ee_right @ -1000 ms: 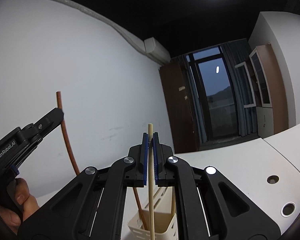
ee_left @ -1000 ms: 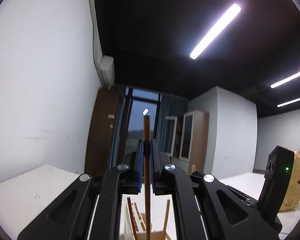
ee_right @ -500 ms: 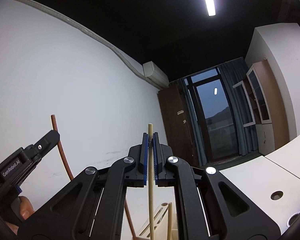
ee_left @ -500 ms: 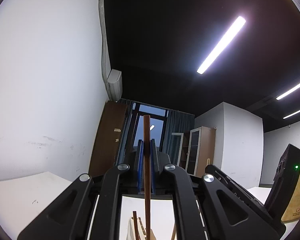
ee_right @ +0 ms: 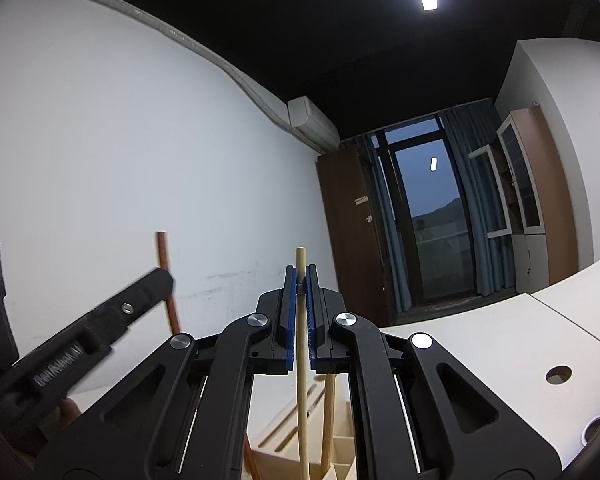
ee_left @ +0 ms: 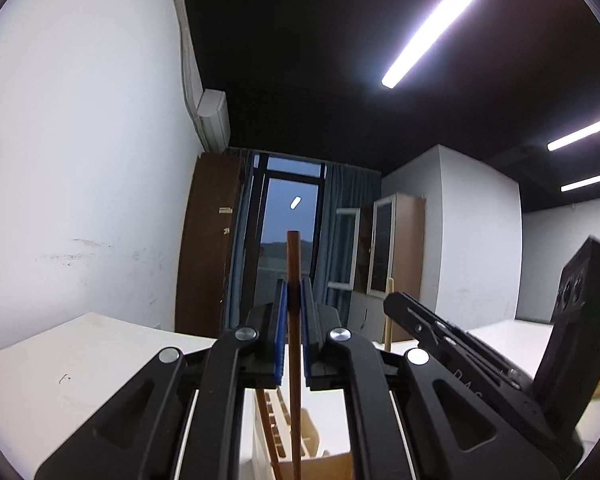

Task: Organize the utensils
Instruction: 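Lower both held chopsticks into the holder openings, then open both tools to release the chopsticks into the holder, then withdraw both open tools and lower them toward the loose chopstick pile, then close the left tool on a dark brown chopstick while the right tool grasps a light one, then lift both held chopsticks upright and carry them above the holder, then lower both held chopsticks into the holder openings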

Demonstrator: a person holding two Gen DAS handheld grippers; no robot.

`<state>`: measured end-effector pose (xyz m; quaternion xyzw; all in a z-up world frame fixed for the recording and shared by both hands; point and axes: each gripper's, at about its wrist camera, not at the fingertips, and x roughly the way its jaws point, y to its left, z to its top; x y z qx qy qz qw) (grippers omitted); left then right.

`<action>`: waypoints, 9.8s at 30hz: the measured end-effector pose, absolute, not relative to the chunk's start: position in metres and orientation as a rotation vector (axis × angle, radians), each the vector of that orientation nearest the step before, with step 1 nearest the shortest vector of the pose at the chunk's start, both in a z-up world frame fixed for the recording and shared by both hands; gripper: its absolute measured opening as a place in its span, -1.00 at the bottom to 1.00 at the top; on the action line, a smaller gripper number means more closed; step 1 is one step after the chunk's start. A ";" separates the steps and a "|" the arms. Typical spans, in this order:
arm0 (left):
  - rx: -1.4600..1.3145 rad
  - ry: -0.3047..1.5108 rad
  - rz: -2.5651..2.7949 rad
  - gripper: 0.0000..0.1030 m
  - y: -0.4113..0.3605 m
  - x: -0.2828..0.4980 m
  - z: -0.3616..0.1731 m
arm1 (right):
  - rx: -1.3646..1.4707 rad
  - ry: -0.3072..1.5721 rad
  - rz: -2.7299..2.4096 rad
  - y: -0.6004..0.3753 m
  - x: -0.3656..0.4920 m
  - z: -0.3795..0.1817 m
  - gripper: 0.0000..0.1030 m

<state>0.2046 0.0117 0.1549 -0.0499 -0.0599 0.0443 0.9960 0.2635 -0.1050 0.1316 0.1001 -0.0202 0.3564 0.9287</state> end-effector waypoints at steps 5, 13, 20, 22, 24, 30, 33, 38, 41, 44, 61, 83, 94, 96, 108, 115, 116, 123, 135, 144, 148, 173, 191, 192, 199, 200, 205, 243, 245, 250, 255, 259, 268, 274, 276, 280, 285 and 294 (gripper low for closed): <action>-0.091 -0.079 0.079 -0.88 0.014 0.207 0.143 | 0.168 -0.009 0.736 -0.105 0.257 0.127 -0.92; -0.109 -0.012 0.063 -0.88 0.025 0.212 0.135 | 0.145 0.046 0.739 -0.112 0.253 0.121 -0.92; -0.116 0.011 0.042 -0.88 0.032 0.210 0.131 | 0.129 0.106 0.754 -0.112 0.252 0.118 -0.92; -0.123 0.020 0.035 -0.88 0.033 0.210 0.130 | 0.125 0.124 0.758 -0.113 0.251 0.116 -0.92; -0.119 0.031 0.030 -0.88 0.035 0.211 0.128 | 0.121 0.139 0.760 -0.112 0.250 0.115 -0.92; -0.108 0.056 0.016 -0.88 0.035 0.209 0.124 | 0.091 0.183 0.765 -0.110 0.247 0.112 -0.91; -0.098 0.055 0.015 -0.88 0.035 0.208 0.122 | 0.079 0.190 0.762 -0.111 0.243 0.110 -0.91; -0.103 0.079 0.016 -0.88 0.037 0.207 0.118 | 0.077 0.211 0.760 -0.113 0.244 0.112 -0.91; -0.104 0.100 0.008 -0.88 0.036 0.208 0.119 | 0.074 0.226 0.758 -0.112 0.245 0.113 -0.87; -0.099 0.114 0.010 -0.87 0.037 0.208 0.123 | 0.076 0.227 0.758 -0.114 0.242 0.112 -0.56; -0.105 0.146 0.015 -0.39 0.038 0.186 0.132 | 0.066 0.236 0.713 -0.128 0.227 0.112 -0.41; -0.059 0.516 0.027 -0.22 0.028 0.177 0.088 | 0.009 0.448 0.600 -0.154 0.188 0.090 -0.03; -0.092 0.664 -0.014 -0.22 0.030 0.186 0.055 | -0.064 0.673 0.582 -0.138 0.190 0.048 0.12; -0.102 0.699 -0.023 -0.22 0.032 0.188 0.048 | -0.078 0.725 0.587 -0.135 0.193 0.042 0.14; -0.083 0.839 -0.090 -0.22 0.029 0.203 0.013 | -0.079 0.925 0.599 -0.128 0.207 0.012 0.15; -0.078 0.899 -0.097 -0.22 0.028 0.210 -0.006 | -0.102 0.987 0.585 -0.121 0.210 -0.008 0.15; -0.085 0.903 -0.098 -0.22 0.030 0.210 -0.007 | -0.110 0.994 0.584 -0.118 0.210 -0.011 0.15; -0.107 0.918 -0.095 -0.22 0.034 0.212 -0.011 | -0.154 1.021 0.567 -0.106 0.212 -0.028 0.14; -0.102 0.950 -0.090 -0.22 0.030 0.219 -0.023 | -0.189 1.021 0.551 -0.095 0.207 -0.037 0.15; -0.098 0.962 -0.088 -0.22 0.028 0.222 -0.028 | -0.241 1.013 0.522 -0.096 0.198 -0.039 0.15; -0.092 0.977 -0.089 -0.22 0.025 0.225 -0.036 | -0.253 1.018 0.516 -0.095 0.191 -0.039 0.15; -0.041 1.025 -0.073 -0.22 0.002 0.233 -0.054 | -0.245 1.047 0.519 -0.110 0.212 -0.036 -0.51; 0.049 1.087 -0.061 -0.82 -0.008 0.246 -0.056 | -0.271 1.066 0.538 -0.102 0.212 -0.035 -0.82; 0.048 1.089 -0.065 -0.84 -0.008 0.246 -0.056 | -0.261 1.065 0.535 -0.103 0.212 -0.035 -0.86; 0.043 1.079 -0.065 -0.88 -0.003 0.237 -0.053 | -0.214 1.054 0.552 -0.108 0.208 -0.034 -0.91; 0.038 1.067 -0.064 -0.88 -0.003 0.235 -0.050 | -0.207 1.047 0.555 -0.109 0.207 -0.032 -0.91; 0.005 1.018 -0.061 -0.88 0.003 0.226 -0.036 | -0.178 1.006 0.567 -0.112 0.204 -0.021 -0.91; -0.066 0.406 -0.003 -0.88 -0.008 0.178 0.119 | -0.023 0.483 0.646 -0.114 0.191 0.141 -0.92; -0.073 0.382 -0.010 -0.88 -0.010 0.180 0.126 | -0.012 0.474 0.650 -0.114 0.194 0.142 -0.92; -0.048 0.319 -0.005 -0.88 -0.014 0.180 0.131 | 0.002 0.427 0.659 -0.112 0.202 0.142 -0.92; -0.070 0.249 -0.010 -0.88 -0.009 0.182 0.135 | 0.018 0.391 0.687 -0.109 0.214 0.142 -0.92; -0.084 0.179 -0.013 -0.88 -0.008 0.182 0.139 | 0.057 0.348 0.702 -0.112 0.222 0.144 -0.92; -0.132 0.075 0.004 -0.88 0.004 0.185 0.147 | 0.120 0.217 0.732 -0.117 0.233 0.150 -0.92; -0.143 -0.028 0.008 -0.88 0.006 0.179 0.155 | 0.150 0.140 0.749 -0.115 0.238 0.149 -0.92; -0.152 -0.058 0.007 -0.88 0.007 0.178 0.156 | 0.156 0.119 0.751 -0.115 0.240 0.150 -0.92; -0.159 -0.125 0.013 -0.88 0.010 0.177 0.158 | 0.176 0.061 0.743 -0.116 0.241 0.150 -0.92; -0.176 -0.205 0.033 -0.88 0.014 0.177 0.162 | 0.204 0.003 0.753 -0.118 0.244 0.150 -0.92; -0.214 -0.331 0.050 -0.88 0.019 0.178 0.167 | 0.252 -0.125 0.759 -0.118 0.246 0.148 -0.92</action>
